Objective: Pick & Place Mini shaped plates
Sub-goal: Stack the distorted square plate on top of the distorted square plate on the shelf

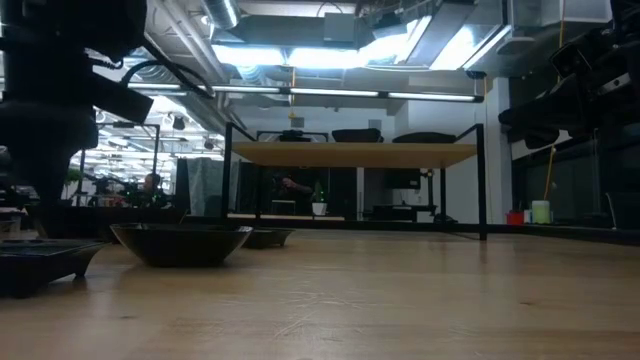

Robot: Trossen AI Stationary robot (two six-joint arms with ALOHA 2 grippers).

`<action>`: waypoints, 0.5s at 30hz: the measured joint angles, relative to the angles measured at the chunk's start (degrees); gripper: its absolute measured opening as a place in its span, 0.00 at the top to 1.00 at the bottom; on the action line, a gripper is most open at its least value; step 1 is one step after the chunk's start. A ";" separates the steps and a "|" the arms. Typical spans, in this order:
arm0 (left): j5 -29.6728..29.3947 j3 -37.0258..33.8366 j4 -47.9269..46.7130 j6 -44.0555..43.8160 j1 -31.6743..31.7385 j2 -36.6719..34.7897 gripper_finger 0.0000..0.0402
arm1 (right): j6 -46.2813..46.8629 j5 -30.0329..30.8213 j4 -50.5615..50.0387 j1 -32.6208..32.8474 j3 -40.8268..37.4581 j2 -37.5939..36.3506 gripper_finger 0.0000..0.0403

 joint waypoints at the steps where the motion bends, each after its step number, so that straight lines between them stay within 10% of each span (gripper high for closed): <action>1: -0.26 -0.03 0.00 0.58 0.12 0.00 0.79 | 0.00 -0.01 0.00 0.00 0.00 0.00 0.92; 15: -0.01 -6.01 2.74 -0.26 1.98 0.04 0.81 | 0.00 0.00 0.00 0.01 -0.01 -0.02 0.92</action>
